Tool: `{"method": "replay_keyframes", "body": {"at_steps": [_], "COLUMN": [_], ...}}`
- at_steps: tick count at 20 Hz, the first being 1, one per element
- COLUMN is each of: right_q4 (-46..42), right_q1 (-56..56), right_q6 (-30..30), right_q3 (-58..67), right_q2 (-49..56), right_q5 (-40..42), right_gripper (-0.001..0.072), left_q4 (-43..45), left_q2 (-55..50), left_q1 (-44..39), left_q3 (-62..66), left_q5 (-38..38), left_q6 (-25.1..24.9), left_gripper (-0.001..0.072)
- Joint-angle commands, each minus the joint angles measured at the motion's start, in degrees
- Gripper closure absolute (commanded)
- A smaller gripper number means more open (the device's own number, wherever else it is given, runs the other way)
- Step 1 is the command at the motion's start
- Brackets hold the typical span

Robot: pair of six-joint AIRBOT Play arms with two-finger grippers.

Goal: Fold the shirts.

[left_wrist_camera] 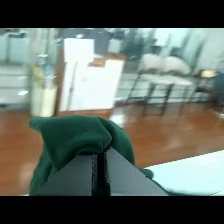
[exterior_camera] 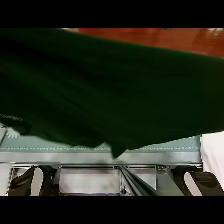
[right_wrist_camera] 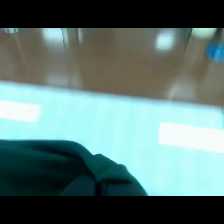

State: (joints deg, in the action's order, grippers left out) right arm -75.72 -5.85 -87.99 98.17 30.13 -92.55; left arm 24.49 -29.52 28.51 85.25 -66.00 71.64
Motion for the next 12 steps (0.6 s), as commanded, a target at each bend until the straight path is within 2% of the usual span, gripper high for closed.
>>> {"method": "replay_keyframes", "body": {"at_steps": [1, 4, 6, 9, 12], "right_q4": [-1.2, 0.8, 4.8, 11.6, 13.9], "right_q1": [0.0, 0.0, 0.0, 0.0, -0.1], "right_q6": [-3.0, -3.3, -2.8, 1.4, 4.8], "right_q3": [-16.2, -34.4, -44.7, -53.9, -53.9], "right_q2": [-6.5, -7.0, -3.5, 8.4, 24.7], "right_q5": [-3.2, 5.4, 14.5, 27.5, 41.4], "right_gripper": [0.0684, 0.0685, 0.0685, 0.0685, 0.0684], "left_q4": [15.8, 14.9, 12.1, 12.2, 12.1], "left_q2": [-0.5, -6.1, -14.3, -32.0, -51.5], "left_q1": [-0.5, -1.9, -8.0, -21.6, -28.1], "left_q3": [-1.1, -9.5, -15.8, -18.0, -12.5], "left_q5": [-3.8, -4.0, -0.8, 8.2, 22.8], "left_q6": [7.1, 7.3, 2.4, -6.4, -6.6], "left_gripper": [0.0689, 0.0688, 0.0688, 0.0688, 0.0688]}}
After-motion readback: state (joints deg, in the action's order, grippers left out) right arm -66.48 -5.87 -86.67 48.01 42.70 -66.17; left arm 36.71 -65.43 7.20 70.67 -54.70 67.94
